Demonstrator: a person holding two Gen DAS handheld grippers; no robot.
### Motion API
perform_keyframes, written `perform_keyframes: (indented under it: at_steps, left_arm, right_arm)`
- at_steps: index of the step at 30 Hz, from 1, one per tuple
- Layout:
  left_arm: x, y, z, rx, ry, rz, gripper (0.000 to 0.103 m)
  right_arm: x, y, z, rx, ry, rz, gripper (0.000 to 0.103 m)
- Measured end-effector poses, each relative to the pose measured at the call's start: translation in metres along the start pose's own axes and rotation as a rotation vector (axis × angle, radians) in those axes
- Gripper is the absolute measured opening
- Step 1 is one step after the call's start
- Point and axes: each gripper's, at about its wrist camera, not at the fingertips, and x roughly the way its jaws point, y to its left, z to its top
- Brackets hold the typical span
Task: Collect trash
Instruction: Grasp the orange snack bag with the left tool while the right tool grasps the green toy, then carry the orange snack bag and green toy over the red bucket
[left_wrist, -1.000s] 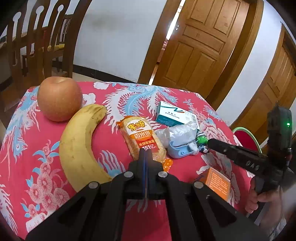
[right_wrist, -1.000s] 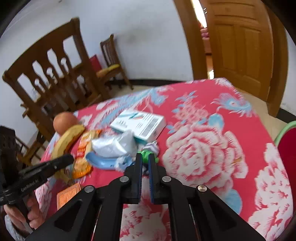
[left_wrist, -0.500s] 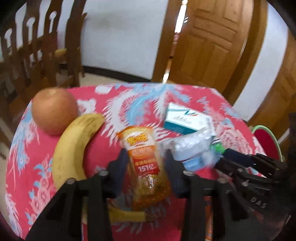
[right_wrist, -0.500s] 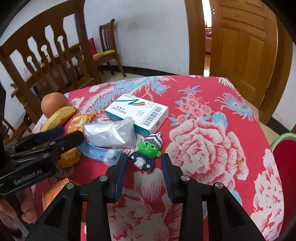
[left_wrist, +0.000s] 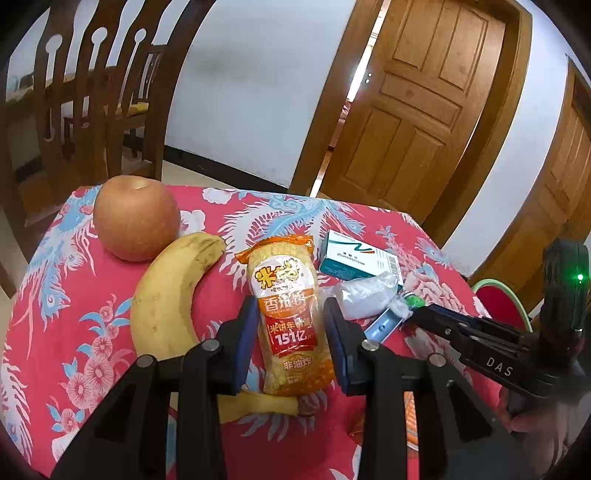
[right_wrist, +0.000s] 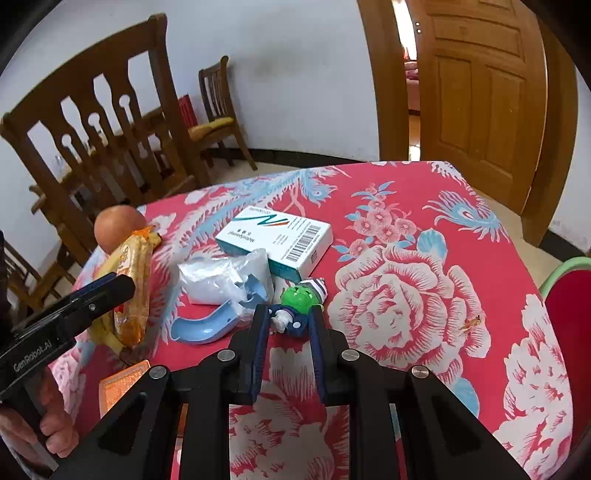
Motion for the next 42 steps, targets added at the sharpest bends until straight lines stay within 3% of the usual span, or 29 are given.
perform_keyframes:
  at_steps: [11,15,20,33,42]
  left_arm:
    - [-0.01,-0.015,0.006,0.028,-0.015,-0.018,0.037]
    - [-0.021,-0.028,0.012,0.057,-0.041,-0.021,0.037]
    - [-0.028,-0.05,0.016,0.098,-0.055,-0.035,0.037]
    - [-0.016,-0.111,0.007,0.184,-0.019,-0.078,0.037]
    - [-0.016,-0.142,0.0,0.224,-0.014,-0.103,0.037]
  right_arm:
    - [-0.007,0.003,-0.001,-0.019,-0.043,0.007,0.022]
    - [-0.03,-0.001,0.0,-0.013,-0.153,0.047,0.021]
    - [-0.051,-0.017,0.003,0.035,-0.215,0.06,0.021]
    - [-0.077,-0.051,-0.006,0.063,-0.232,0.011,0.021]
    - [-0.083,-0.077,-0.016,0.111,-0.195,0.061,0.022]
